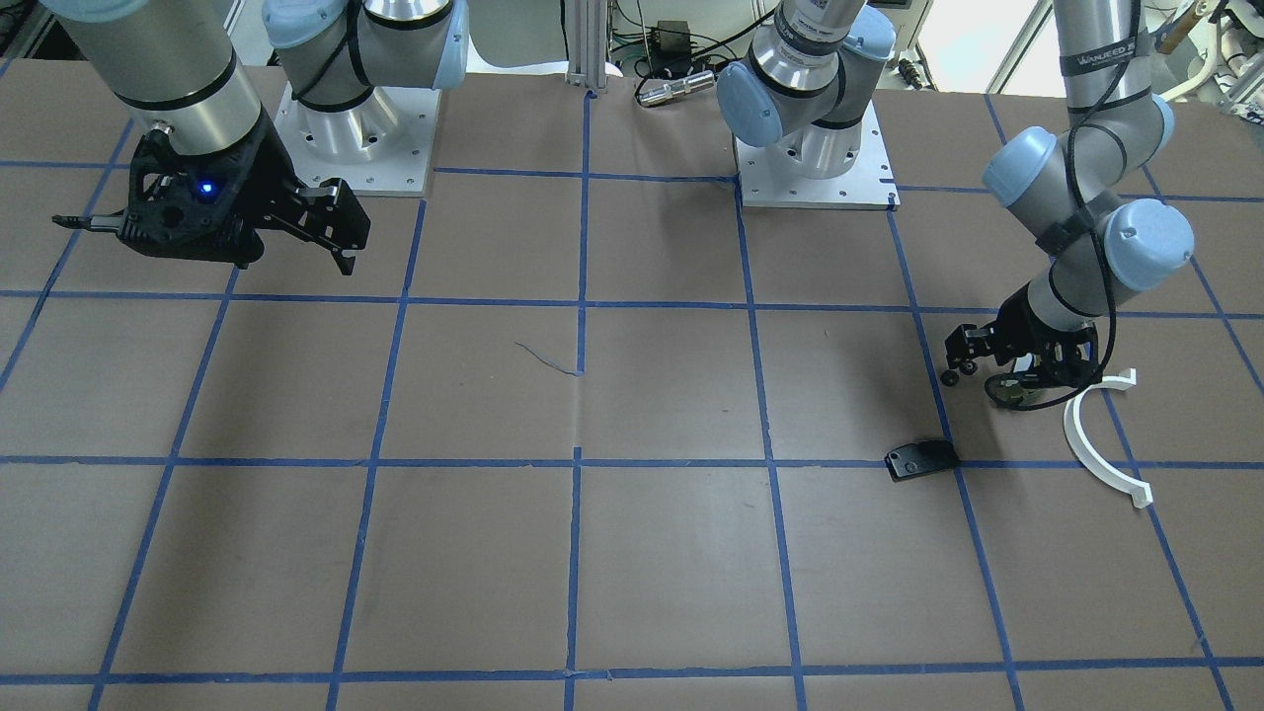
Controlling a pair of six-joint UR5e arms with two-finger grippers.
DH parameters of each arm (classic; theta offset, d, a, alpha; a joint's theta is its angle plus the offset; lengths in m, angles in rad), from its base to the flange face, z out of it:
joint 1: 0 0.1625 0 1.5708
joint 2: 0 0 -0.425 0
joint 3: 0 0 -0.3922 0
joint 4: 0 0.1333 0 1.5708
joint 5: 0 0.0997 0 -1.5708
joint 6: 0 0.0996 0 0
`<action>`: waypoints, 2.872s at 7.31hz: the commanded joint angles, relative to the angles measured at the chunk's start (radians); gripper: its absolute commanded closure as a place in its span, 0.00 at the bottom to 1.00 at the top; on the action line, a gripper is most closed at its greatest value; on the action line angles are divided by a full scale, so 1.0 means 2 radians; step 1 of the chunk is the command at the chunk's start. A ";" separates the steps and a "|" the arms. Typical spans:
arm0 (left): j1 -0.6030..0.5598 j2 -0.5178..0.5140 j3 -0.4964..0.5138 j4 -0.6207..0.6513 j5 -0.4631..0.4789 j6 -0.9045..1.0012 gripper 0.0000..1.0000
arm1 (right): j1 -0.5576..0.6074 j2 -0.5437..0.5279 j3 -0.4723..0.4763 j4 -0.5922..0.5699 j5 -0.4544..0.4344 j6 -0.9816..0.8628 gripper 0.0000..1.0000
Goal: Place bearing gear from tray to pile
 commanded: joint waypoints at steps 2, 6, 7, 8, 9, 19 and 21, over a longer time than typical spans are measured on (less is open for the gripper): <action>-0.077 0.055 0.056 -0.096 -0.005 -0.066 0.00 | 0.000 0.001 0.000 0.001 0.002 -0.001 0.00; -0.262 0.088 0.273 -0.319 -0.014 -0.312 0.00 | 0.000 0.001 0.000 0.002 -0.002 -0.002 0.00; -0.312 0.085 0.312 -0.320 -0.015 -0.331 0.00 | 0.000 0.001 0.001 0.003 -0.001 -0.002 0.00; -0.329 0.088 0.332 -0.321 -0.011 -0.332 0.00 | 0.000 0.001 0.000 0.003 -0.002 -0.002 0.00; -0.328 0.100 0.325 -0.353 -0.014 -0.325 0.00 | 0.000 0.001 0.001 0.003 -0.002 -0.001 0.00; -0.325 0.105 0.326 -0.375 -0.025 -0.306 0.00 | -0.001 0.001 0.001 0.003 -0.002 -0.002 0.00; -0.325 0.107 0.325 -0.375 -0.024 -0.306 0.00 | -0.001 0.001 0.001 0.003 -0.002 -0.002 0.00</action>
